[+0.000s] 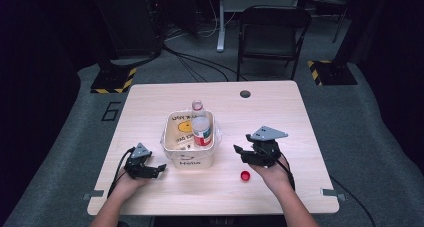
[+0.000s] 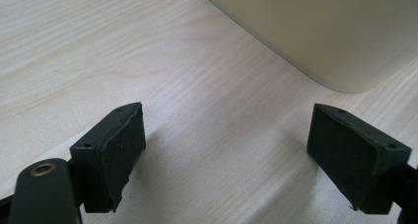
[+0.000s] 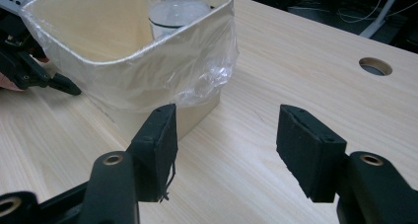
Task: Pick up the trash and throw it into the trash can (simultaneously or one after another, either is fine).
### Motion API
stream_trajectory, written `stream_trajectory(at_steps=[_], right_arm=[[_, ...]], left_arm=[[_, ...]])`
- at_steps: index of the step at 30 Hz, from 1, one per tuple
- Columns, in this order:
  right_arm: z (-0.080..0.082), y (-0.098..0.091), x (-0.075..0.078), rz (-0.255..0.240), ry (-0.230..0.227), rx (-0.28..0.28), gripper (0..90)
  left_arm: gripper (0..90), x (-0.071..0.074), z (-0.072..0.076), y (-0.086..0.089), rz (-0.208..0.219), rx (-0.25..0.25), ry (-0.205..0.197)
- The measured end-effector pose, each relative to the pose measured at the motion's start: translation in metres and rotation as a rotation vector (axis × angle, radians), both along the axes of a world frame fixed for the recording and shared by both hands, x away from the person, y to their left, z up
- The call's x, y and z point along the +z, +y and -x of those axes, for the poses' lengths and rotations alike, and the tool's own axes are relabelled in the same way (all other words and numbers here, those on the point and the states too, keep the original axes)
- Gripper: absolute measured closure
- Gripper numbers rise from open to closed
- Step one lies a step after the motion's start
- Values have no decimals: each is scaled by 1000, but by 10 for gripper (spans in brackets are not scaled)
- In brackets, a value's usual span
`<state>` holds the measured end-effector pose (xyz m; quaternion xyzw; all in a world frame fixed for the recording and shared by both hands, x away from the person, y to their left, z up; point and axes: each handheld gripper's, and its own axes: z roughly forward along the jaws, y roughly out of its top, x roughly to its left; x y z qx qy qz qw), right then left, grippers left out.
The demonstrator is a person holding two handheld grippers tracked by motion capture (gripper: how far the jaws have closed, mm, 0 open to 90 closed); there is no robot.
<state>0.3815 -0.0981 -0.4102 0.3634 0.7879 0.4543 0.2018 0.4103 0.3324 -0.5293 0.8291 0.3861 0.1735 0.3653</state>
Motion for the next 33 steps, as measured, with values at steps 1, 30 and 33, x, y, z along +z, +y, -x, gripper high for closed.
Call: stream_trajectory(at_steps=[1,30,33], right_arm=[[1,-1,-1,-1,-1,-2,401],[35,-23,-50,11,73,-47,433],[36,-20,-60,10,96,-39,447]], left_arm=[[146,0,0,0,0,2,-3],[146,1,0,1,-6,-8,12],[147,1,0,1,-5,-7,11]])
